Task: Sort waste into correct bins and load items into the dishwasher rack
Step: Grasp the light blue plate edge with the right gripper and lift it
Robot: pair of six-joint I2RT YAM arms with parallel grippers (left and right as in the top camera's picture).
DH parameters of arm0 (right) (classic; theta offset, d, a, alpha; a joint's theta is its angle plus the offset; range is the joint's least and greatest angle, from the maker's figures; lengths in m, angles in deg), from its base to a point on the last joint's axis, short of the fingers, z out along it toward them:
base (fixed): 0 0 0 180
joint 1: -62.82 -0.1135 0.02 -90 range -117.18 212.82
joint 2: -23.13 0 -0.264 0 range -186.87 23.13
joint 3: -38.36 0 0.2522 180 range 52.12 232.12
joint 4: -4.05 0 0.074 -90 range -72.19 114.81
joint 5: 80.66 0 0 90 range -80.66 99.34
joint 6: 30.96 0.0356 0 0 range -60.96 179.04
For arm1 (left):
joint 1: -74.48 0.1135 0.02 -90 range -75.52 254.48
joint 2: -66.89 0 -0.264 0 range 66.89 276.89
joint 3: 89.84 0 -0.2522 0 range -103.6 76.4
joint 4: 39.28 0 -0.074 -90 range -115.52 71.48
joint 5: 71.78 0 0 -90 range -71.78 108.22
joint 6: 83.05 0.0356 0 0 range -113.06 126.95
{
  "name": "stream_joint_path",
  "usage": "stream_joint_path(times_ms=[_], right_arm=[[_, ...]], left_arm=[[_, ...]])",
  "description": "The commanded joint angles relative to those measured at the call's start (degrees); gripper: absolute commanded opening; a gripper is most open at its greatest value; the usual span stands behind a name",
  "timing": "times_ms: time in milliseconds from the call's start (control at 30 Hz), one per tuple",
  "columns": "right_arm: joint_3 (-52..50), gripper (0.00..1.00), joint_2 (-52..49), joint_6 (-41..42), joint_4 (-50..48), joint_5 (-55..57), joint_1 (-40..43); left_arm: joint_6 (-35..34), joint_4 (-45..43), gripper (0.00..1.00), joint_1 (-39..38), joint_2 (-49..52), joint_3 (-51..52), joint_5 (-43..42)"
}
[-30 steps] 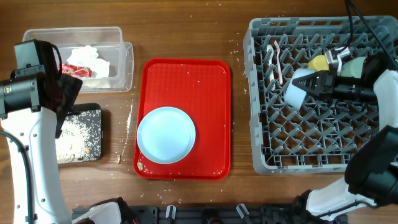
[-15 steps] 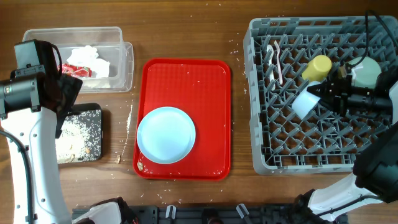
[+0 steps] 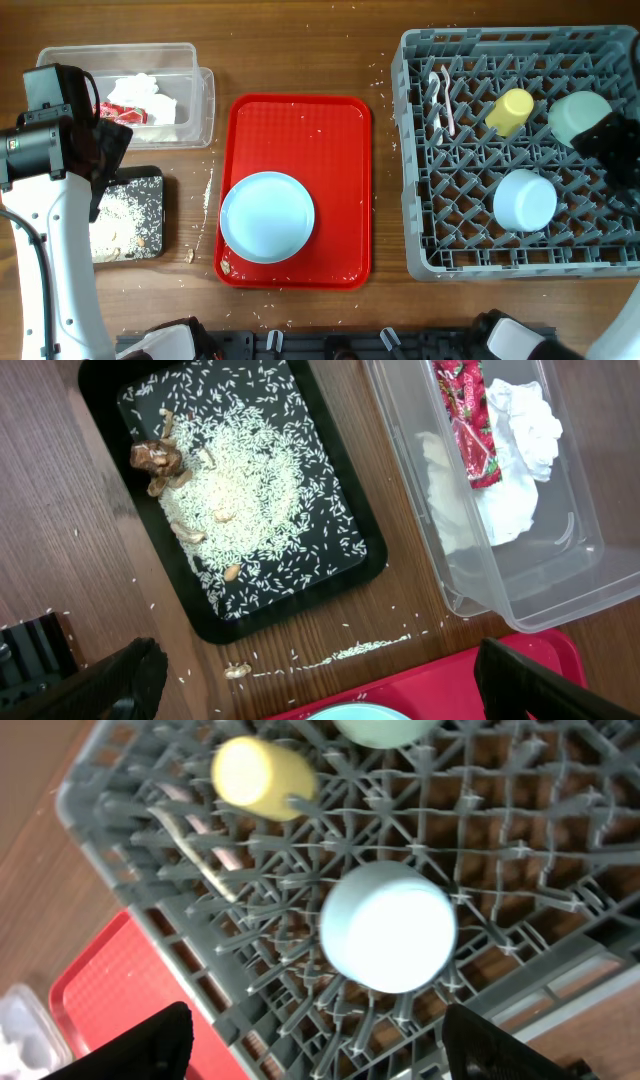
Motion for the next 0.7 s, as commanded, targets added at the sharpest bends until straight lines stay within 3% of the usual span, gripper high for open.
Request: stream_joint_path(times_ms=[0, 133, 267, 367, 433, 567, 667], right_arm=[[0.79, 0.79, 2.8, -0.63, -2.58, -5.25, -11.13], [0.79, 0.79, -1.84, 6.03, -11.06, -0.96, -38.49], [0.79, 0.8, -16.26, 7.37, -19.15, 4.98, -58.82], [0.79, 0.73, -28.22, 4.83, -22.91, 5.79, -64.59], [0.79, 0.56, -34.16, 2.62, -23.39, 5.77, -66.34], [0.76, 0.33, -45.29, -2.49, -23.76, 6.23, -68.85], [0.57, 0.29, -49.53, -2.56, -23.45, 2.54, -70.34]], left_arm=[[-0.48, 0.0, 1.0, 0.26, -0.35, -0.31, 0.76], [-0.48, 0.0, 1.0, 0.26, -0.35, -0.31, 0.76], [-0.46, 0.0, 1.0, 0.26, -0.35, -0.31, 0.76], [-0.48, 0.02, 1.0, 0.26, -0.35, -0.31, 0.76], [-0.48, 0.02, 1.0, 0.26, -0.35, -0.31, 0.76], [-0.48, 0.0, 1.0, 0.26, -0.35, -0.31, 0.76], [-0.46, 0.02, 1.0, 0.26, -0.35, -0.31, 0.76]])
